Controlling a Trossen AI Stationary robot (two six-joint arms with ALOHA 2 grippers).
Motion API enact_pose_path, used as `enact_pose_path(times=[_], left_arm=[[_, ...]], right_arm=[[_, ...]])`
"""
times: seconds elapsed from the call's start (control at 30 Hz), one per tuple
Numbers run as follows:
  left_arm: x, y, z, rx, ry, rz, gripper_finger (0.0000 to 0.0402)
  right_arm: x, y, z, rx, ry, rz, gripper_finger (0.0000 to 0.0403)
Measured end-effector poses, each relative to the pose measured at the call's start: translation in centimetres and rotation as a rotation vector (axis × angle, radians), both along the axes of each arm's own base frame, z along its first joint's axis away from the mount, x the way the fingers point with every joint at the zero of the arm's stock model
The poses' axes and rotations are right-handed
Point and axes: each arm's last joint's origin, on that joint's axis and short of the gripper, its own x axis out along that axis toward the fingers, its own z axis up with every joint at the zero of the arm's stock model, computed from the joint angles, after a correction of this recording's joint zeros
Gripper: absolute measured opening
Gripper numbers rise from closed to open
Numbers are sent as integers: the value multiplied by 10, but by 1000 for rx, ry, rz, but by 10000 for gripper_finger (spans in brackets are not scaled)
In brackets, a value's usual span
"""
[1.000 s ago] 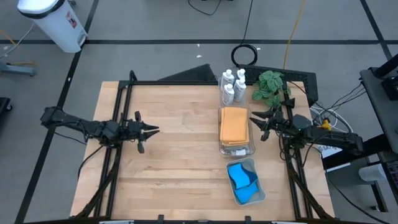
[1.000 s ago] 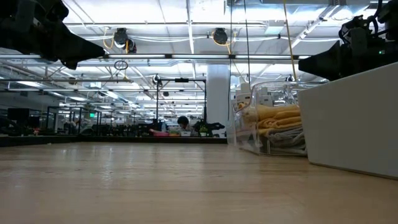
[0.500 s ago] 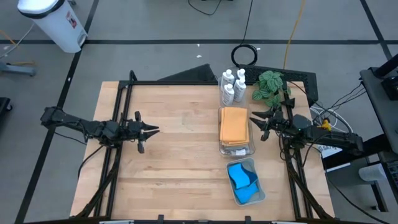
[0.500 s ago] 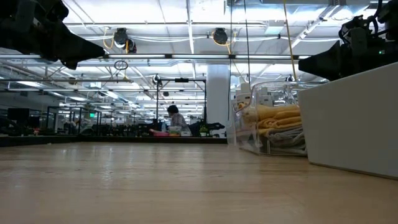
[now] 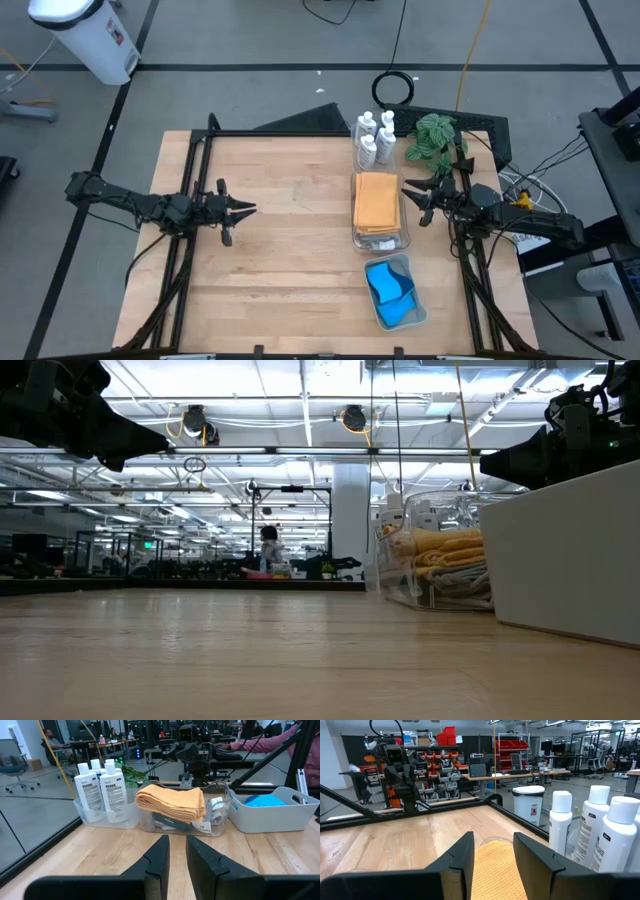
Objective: Pick & Place Kitchen Items
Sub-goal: Return to Home Position
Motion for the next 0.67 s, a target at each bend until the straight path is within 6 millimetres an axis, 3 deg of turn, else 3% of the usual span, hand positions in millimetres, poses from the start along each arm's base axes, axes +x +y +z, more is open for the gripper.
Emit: enact_pose_path(times=[0.67], left_arm=[[0,0,0,0,0,0,65]], right_arm=[[0,0,0,0,1,0,110]])
